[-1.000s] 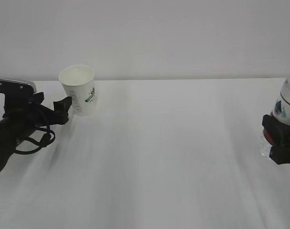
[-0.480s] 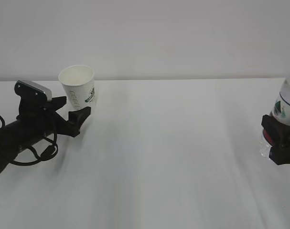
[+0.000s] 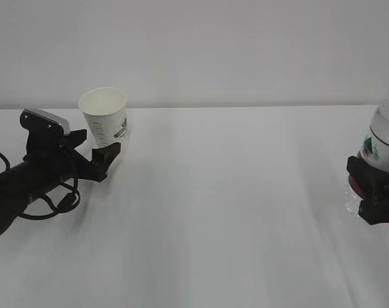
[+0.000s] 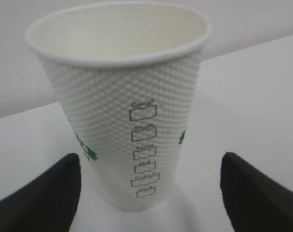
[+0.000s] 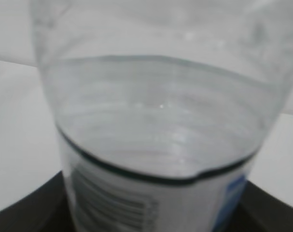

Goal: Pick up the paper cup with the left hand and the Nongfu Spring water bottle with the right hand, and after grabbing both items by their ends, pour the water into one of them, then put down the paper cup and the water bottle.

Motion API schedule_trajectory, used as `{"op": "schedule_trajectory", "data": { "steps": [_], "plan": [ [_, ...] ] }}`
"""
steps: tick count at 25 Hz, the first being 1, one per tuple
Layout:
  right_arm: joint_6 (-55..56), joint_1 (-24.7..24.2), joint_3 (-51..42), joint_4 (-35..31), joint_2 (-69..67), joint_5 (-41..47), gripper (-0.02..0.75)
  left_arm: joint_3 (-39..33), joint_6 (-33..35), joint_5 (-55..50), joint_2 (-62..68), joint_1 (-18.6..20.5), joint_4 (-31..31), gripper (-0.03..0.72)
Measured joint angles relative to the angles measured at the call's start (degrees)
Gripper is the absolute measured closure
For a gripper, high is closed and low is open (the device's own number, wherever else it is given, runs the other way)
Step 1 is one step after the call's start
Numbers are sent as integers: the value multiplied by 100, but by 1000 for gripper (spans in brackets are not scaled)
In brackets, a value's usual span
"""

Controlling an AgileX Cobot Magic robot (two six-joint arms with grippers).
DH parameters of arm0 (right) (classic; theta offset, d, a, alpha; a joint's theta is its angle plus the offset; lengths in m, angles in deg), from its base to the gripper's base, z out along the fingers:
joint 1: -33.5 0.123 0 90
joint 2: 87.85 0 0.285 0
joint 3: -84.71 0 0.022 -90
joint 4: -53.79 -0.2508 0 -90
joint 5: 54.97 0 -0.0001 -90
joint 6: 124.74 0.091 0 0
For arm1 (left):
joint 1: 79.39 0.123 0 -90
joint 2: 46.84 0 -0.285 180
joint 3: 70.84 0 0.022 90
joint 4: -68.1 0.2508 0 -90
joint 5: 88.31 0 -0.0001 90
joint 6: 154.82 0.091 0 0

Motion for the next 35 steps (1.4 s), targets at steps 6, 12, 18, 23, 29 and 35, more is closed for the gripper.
{"op": "schedule_trajectory", "data": {
  "steps": [6, 12, 18, 23, 29, 35],
  "plan": [
    [0, 0, 0, 0, 0, 0, 256, 283, -89, 0, 47, 0, -122, 6],
    [0, 0, 0, 0, 0, 0, 256, 577, -470, -242, 177, 0, -134, 5],
    [0, 0, 0, 0, 0, 0, 256, 897, -492, -446, 219, 0, -134, 5],
    [0, 0, 0, 0, 0, 0, 256, 1150, -695, -597, 376, 0, -134, 5],
    [0, 0, 0, 0, 0, 0, 256, 1387, -728, -678, 599, 0, -112, 5],
    [0, 0, 0, 0, 0, 0, 256, 1433, -728, -535, 618, 0, -102, 23]
  ]
}}
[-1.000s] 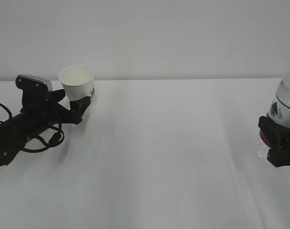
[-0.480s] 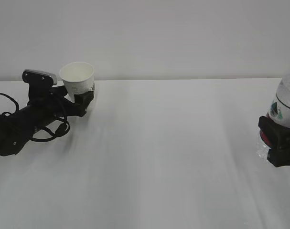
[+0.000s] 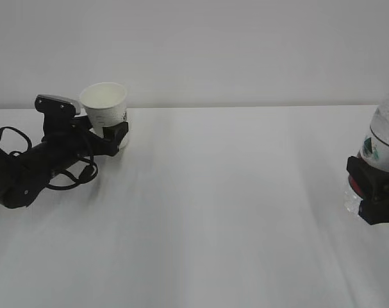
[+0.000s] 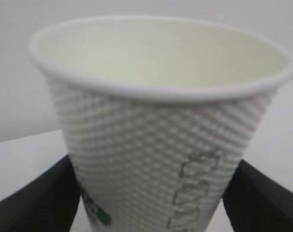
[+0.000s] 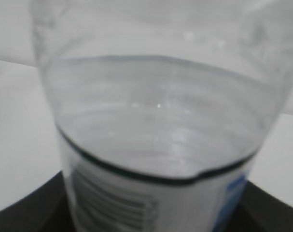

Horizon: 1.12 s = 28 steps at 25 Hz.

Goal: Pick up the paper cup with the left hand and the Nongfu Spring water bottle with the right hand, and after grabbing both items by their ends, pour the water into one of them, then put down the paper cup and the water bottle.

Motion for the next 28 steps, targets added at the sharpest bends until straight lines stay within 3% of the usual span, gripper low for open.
{"op": "schedule_trajectory", "data": {
  "steps": [8, 18, 28],
  "plan": [
    [0, 0, 0, 0, 0, 0, 256, 3, -14, 35, 0, 0, 170, 141],
    [0, 0, 0, 0, 0, 0, 256, -382, -14, 79, -242, 21, 206, 151],
    [0, 0, 0, 0, 0, 0, 256, -1276, 8, 79, -1087, 34, 194, 151]
  ]
}}
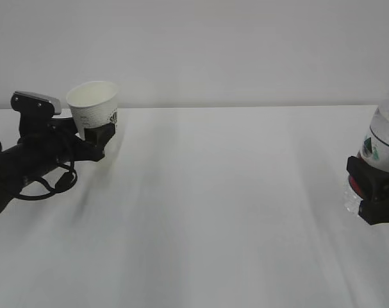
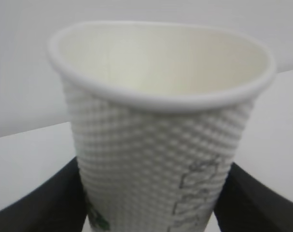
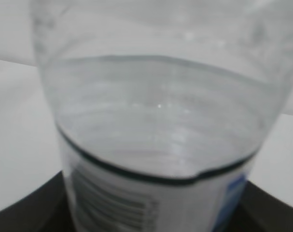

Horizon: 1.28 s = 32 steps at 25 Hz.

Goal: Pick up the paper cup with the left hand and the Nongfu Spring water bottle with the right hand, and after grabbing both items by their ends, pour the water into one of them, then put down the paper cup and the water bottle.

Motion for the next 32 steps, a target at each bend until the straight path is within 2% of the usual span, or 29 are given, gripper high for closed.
{"op": "schedule_trajectory", "data": {
  "steps": [22, 32],
  "plan": [
    [0, 0, -81, 70, 0, 0, 257, -2714, 227, 179, -2375, 0, -119, 153],
    [139, 0, -407, 243, 7, 8, 256, -3802, 229, 384, -2924, 0, -217, 154]
  ]
}}
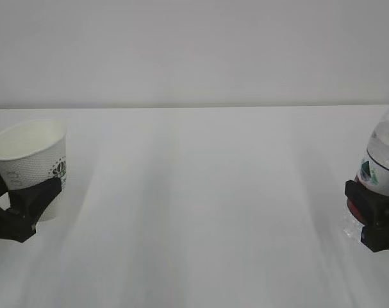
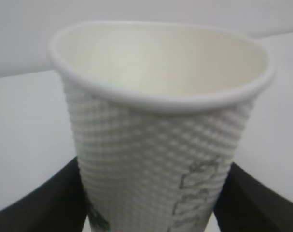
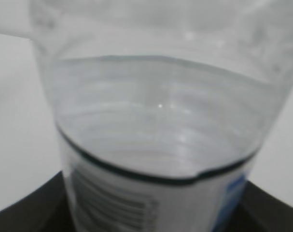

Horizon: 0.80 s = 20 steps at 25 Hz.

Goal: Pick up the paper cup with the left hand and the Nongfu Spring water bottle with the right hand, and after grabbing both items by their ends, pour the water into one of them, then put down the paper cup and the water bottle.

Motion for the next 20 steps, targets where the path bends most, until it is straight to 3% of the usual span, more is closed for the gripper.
{"op": "schedule_trajectory", "data": {
  "steps": [6, 20],
  "plan": [
    [192, 0, -70, 130, 0, 0, 256, -264, -99, 9, -15, 0, 131, 154],
    [229, 0, -70, 314, 0, 0, 257, -170, -148, 22, -25, 0, 1752, 154]
  ]
}}
